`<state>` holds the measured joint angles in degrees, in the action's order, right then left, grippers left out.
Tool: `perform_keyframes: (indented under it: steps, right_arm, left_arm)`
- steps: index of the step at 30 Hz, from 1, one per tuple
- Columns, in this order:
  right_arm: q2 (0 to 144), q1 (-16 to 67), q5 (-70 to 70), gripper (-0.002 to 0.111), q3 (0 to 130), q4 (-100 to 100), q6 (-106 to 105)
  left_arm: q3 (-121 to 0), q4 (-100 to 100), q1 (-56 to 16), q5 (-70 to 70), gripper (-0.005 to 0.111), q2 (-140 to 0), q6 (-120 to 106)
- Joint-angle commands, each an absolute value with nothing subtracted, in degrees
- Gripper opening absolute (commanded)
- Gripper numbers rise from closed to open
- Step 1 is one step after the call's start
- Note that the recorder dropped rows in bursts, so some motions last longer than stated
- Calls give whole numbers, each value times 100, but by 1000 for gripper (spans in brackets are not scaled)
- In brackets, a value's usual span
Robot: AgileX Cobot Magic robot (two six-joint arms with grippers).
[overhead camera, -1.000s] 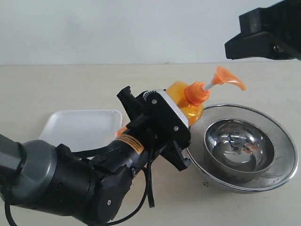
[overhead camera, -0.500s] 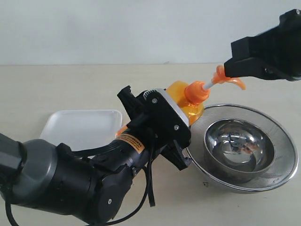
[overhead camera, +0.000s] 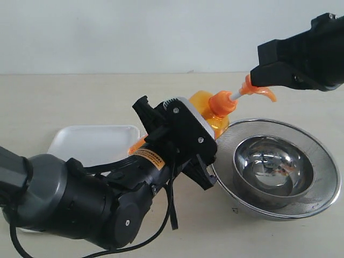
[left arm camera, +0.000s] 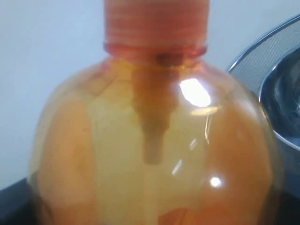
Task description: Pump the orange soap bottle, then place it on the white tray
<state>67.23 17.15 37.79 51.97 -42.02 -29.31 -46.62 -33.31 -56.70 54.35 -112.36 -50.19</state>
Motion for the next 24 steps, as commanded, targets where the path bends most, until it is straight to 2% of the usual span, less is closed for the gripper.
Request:
perform_keyframes:
  steps: [1, 7, 24]
  right_arm:
    - [6858, 1737, 4086, 0, 5160, -4148, -2957]
    - [7262, 2187, 3956, 0, 5160, -4006, -2877]
    - [7062, 2186, 3795, 0, 5571, -3476, -2311]
  left_arm:
    - [-4800, -2736, -5740, 5650, 5, -11151, -4641]
    - [-4800, -2750, -5740, 5692, 5, -11151, -4626]
    - [-4800, -2778, -5740, 5692, 5, -11151, -4627]
